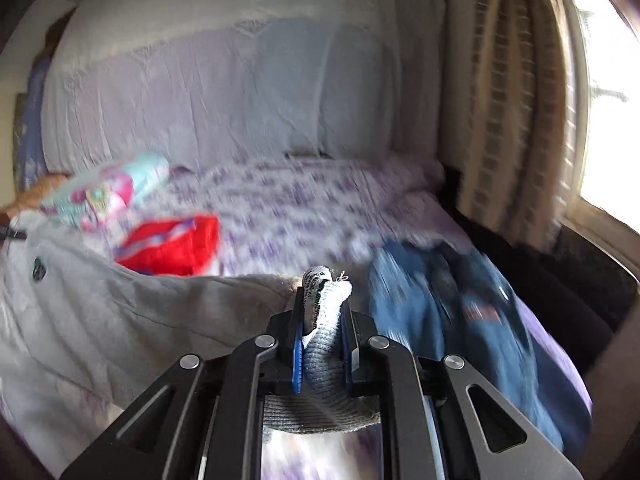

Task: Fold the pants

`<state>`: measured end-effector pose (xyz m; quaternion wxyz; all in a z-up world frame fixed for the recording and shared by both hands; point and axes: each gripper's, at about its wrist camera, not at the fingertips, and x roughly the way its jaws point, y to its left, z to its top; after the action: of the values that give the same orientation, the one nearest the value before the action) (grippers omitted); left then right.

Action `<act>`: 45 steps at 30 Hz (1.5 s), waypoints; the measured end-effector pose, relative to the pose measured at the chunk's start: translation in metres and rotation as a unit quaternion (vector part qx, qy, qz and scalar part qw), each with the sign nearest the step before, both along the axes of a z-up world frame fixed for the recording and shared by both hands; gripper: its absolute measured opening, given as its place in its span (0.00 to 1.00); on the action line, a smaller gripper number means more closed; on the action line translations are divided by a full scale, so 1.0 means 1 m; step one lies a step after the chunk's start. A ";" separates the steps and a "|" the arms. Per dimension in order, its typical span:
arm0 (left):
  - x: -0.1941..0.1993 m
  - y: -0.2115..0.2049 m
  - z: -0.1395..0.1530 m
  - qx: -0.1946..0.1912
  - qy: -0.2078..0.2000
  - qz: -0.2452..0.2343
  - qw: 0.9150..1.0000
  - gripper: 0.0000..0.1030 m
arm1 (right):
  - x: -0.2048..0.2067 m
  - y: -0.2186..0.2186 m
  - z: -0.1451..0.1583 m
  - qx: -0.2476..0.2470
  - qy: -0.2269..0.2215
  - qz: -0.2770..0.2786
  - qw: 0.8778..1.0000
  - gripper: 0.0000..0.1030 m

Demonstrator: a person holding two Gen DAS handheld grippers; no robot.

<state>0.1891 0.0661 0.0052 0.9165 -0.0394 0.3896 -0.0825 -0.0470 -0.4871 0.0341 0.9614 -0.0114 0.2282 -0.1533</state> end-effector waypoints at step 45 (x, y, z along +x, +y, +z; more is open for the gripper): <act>-0.105 0.079 -0.032 -0.069 0.129 0.023 0.989 0.08 | -0.064 0.105 0.045 -0.411 -0.084 0.173 0.891 0.24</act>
<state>0.0844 0.1453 -0.0269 0.8553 -0.1218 0.4968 -0.0821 -0.1113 -0.3818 0.0791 0.8978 -0.4319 0.0573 -0.0649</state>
